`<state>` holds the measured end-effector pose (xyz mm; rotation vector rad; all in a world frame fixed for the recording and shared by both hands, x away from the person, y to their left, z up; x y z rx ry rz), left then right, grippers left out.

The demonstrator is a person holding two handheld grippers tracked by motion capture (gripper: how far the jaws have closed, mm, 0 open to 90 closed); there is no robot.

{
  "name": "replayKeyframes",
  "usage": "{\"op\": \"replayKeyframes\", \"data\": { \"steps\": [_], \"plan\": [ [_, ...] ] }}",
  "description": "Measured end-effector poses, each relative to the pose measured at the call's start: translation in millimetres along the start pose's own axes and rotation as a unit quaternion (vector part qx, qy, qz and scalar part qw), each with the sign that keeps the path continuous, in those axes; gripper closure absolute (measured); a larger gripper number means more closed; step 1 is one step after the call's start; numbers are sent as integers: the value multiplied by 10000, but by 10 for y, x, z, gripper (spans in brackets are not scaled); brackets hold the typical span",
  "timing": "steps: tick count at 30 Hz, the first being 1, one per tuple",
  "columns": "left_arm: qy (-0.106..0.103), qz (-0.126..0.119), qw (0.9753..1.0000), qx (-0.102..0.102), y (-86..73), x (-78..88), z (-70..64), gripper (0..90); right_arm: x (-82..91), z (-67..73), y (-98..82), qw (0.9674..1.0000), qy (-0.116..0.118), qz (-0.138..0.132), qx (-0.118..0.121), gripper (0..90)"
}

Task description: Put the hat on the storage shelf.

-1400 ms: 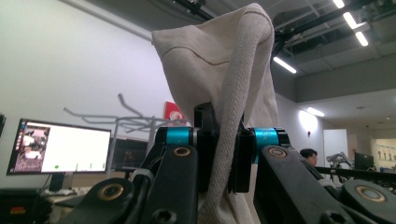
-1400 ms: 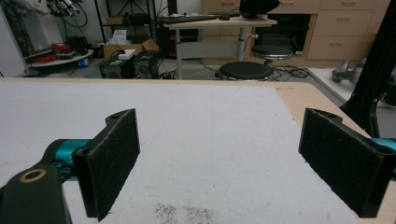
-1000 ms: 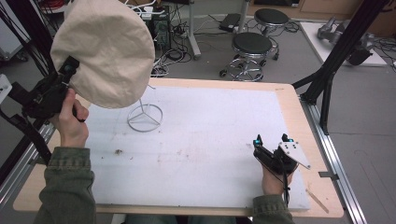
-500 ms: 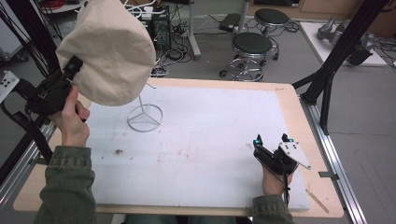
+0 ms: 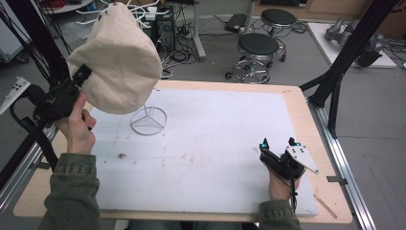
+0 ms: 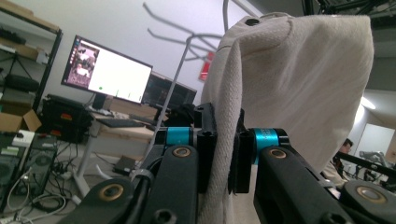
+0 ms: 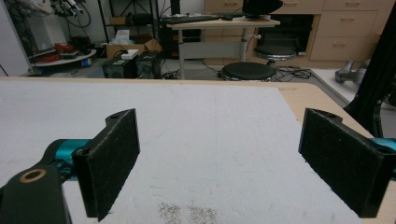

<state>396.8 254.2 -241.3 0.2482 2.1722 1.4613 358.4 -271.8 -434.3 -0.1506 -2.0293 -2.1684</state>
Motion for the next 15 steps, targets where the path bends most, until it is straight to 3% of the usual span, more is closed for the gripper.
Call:
{"op": "replayKeyframes", "data": {
  "steps": [8,15],
  "plan": [
    [59,-12,9998,187,-132,53,69,843,6,-2,-1,10000,-9,13,-14,116],
    [141,10,9999,-5,-236,127,77,843,6,-9,7,10000,-15,-18,22,116]
  ]
}}
Point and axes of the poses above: each handheld gripper's, and its own axes: x roughly backward along the jaws, y roughly out of its top, z roughly to its left, the point moved 9 cm from there along -x, roughly forward along the jaws, and after that the axes turned 3 degrees about -x, right-handed, at the moved point
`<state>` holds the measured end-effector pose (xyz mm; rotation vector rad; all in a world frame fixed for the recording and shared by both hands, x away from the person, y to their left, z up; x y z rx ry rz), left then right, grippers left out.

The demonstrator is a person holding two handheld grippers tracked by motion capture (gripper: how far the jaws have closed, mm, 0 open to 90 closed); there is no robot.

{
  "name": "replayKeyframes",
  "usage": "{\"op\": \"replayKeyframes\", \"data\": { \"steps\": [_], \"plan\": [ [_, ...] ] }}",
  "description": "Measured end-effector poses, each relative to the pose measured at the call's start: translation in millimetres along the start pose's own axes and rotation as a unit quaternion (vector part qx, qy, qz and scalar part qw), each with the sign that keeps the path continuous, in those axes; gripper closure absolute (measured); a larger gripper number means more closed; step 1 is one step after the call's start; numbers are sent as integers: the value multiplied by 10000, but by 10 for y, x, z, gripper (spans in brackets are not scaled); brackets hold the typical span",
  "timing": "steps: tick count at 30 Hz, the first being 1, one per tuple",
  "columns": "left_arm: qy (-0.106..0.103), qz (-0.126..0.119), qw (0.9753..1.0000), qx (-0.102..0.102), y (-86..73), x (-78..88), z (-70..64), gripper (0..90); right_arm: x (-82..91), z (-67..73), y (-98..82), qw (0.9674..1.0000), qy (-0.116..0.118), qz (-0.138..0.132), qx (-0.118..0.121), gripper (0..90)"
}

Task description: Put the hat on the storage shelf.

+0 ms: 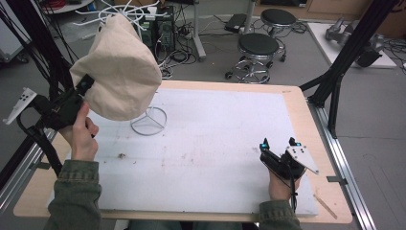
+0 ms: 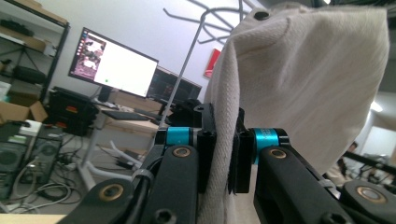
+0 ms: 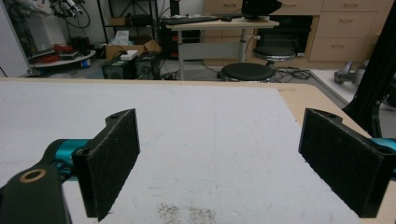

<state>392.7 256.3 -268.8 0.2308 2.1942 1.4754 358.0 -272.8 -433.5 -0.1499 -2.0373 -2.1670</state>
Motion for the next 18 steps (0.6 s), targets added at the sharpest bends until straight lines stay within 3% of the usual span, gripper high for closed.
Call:
{"op": "replayKeyframes", "data": {
  "steps": [11,18],
  "plan": [
    [58,-32,9998,177,-120,66,84,834,2,3,-7,10000,-8,29,-20,116],
    [21,-154,9998,108,-84,106,77,778,3,-1,-5,10000,-15,19,-4,116]
  ]
}}
Point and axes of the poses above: each handheld gripper's, and its own axes: x roughly backward along the jaws, y roughly out of its top, z roughly to its left, the point moved 9 cm from there along -x, roughly forward along the jaws, and after that the axes turned 3 degrees about -x, right-handed, at the moved point
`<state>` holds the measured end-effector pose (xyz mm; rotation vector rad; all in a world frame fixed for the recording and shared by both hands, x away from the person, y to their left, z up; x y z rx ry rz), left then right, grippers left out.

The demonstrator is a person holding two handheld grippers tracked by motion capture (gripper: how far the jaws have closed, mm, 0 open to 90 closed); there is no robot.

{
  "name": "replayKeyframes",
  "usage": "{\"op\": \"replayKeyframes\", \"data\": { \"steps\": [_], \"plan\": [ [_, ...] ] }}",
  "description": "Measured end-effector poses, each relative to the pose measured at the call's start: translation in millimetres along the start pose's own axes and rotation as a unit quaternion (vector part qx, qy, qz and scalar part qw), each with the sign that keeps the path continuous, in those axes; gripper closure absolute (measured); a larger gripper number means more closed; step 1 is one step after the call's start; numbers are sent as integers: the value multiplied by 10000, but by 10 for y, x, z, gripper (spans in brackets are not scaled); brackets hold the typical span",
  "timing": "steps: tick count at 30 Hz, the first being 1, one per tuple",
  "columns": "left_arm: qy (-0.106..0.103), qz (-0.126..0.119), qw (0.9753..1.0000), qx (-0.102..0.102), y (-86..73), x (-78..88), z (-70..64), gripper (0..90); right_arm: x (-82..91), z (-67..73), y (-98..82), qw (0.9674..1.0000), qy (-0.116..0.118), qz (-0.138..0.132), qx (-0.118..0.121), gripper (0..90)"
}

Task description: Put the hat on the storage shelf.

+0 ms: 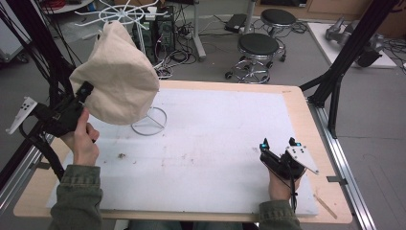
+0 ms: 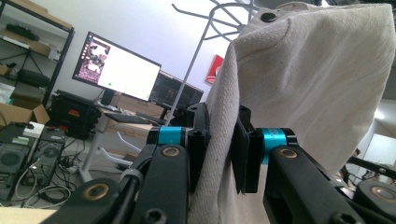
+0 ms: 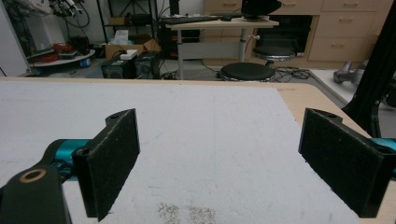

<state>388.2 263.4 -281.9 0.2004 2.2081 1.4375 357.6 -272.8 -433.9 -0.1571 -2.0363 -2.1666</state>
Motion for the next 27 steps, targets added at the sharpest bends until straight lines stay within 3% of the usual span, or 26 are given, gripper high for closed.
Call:
{"op": "replayKeyframes", "data": {
  "steps": [6,7,8,10,14,20,27],
  "plan": [
    [59,-77,10000,5,13,21,23,714,3,4,-1,10000,3,9,-27,116],
    [98,-93,9999,4,17,23,29,646,2,1,1,10000,4,-2,-6,116],
    [170,-119,9998,8,26,23,38,646,2,1,1,10000,4,-2,-6,116],
    [210,-147,9997,-2,37,26,50,496,2,1,1,10000,5,-1,-10,116],
    [331,-201,9989,-248,65,33,39,352,2,-3,2,10000,-9,-5,2,116],
    [504,-263,9959,-707,110,24,-16,274,4,4,0,10000,-6,4,-8,116],
    [543,-356,9936,-929,172,22,-96,235,3,-1,2,10000,1,-5,-7,116]
  ]
}}
Point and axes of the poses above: each handheld gripper's, and its own axes: x roughly backward along the jaws, y roughly out of its top, z roughly to its left, the point moved 9 cm from there along -x, roughly forward along the jaws, and after that the axes turned 3 degrees about -x, right-handed, at the moved point
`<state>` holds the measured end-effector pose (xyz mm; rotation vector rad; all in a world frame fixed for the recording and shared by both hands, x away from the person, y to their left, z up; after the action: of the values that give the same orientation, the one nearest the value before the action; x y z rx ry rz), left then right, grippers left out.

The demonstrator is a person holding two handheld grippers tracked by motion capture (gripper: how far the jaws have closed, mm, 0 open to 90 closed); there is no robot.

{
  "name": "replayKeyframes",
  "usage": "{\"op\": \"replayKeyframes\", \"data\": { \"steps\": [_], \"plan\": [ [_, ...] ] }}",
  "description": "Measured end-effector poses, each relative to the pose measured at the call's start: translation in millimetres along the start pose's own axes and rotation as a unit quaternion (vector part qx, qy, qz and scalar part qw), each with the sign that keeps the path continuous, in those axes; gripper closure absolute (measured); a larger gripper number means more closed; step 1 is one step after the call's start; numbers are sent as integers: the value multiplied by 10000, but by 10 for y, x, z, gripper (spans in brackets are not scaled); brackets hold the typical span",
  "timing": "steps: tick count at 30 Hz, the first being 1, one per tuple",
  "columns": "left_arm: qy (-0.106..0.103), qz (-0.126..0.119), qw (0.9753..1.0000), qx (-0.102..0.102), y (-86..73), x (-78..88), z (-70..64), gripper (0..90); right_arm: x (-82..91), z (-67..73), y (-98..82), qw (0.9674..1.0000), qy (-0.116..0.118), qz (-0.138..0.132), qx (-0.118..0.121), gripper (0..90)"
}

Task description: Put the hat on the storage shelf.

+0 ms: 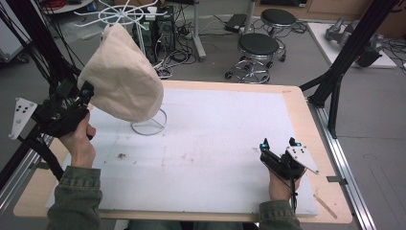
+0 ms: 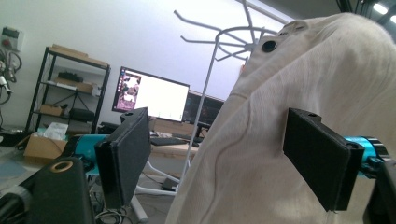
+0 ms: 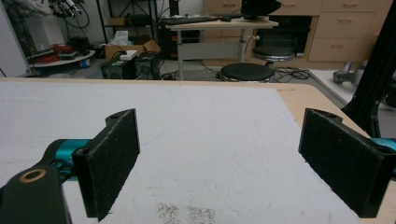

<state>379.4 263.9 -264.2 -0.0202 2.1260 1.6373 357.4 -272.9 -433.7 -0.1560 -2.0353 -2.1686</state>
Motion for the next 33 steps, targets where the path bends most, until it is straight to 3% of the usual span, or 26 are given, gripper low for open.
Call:
{"op": "replayKeyframes", "data": {
  "steps": [5,16,20,33],
  "plan": [
    [-39,-58,10000,-61,33,17,-28,224,3,2,2,10000,8,-6,-7,116],
    [-97,80,9983,-565,43,101,-135,179,0,0,0,10000,8,3,-11,116],
    [-51,88,9986,-525,56,148,-107,178,5,4,4,10000,16,-14,21,116],
    [165,423,9961,-759,-133,498,73,178,4,26,-3,10000,51,9,23,116]
  ]
}}
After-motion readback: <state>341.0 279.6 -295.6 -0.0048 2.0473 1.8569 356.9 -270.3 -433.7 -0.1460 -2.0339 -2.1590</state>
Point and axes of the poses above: each handheld gripper's, and its own axes: x roughly backward along the jaws, y roughly out of its top, z roughly to its left, the point moved 9 cm from there along -x, roughly forward along the jaws, and after that the axes turned 3 degrees about -x, right-handed, at the moved point
